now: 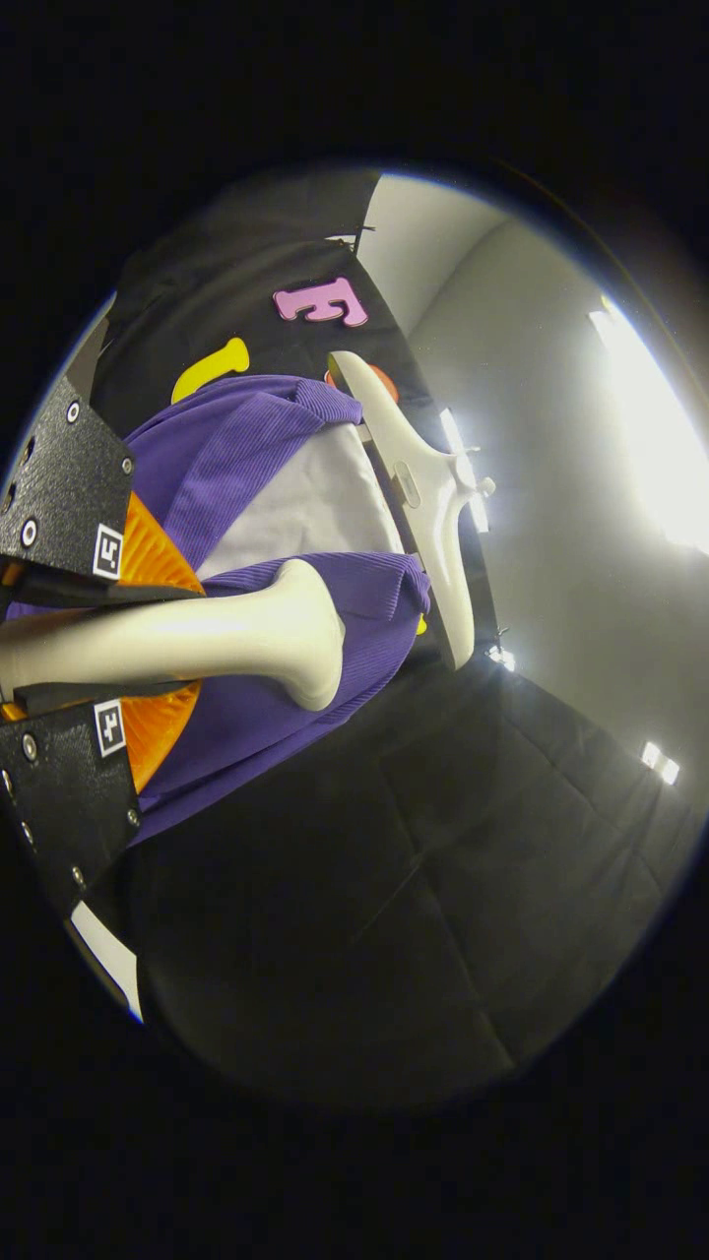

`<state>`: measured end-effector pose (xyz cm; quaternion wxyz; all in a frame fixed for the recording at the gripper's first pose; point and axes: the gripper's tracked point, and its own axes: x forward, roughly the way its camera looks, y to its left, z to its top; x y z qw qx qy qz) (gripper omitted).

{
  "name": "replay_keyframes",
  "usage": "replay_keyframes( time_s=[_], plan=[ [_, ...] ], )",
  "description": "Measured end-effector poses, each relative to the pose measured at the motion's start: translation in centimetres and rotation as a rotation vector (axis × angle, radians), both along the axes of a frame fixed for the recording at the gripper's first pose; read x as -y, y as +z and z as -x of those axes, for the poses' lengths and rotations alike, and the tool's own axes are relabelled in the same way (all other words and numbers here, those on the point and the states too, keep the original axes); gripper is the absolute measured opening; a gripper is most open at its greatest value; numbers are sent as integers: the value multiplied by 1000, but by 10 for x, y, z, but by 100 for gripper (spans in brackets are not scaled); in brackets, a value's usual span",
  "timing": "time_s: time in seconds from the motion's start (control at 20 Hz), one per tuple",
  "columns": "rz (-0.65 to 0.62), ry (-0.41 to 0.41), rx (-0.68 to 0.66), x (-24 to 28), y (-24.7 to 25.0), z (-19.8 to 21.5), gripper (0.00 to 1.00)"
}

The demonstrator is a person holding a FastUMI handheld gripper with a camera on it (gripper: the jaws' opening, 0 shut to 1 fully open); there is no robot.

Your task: Iron the clothes twice with a garment steamer, once on the left side and once on the right side.

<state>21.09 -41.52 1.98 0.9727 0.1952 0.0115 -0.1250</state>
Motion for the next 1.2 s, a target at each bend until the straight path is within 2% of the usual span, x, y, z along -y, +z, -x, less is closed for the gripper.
replay_keyframes(
  time_s=[0.15,0.35,0.55,1.05,1.2],
  plan=[
    [-11,47,-49,-7,-26,-4,30],
    [12,113,-146,8,-71,36,30],
    [38,154,-196,24,-103,60,30],
    [60,200,-289,38,-172,76,30],
    [51,211,-320,44,-195,100,30]
  ],
)
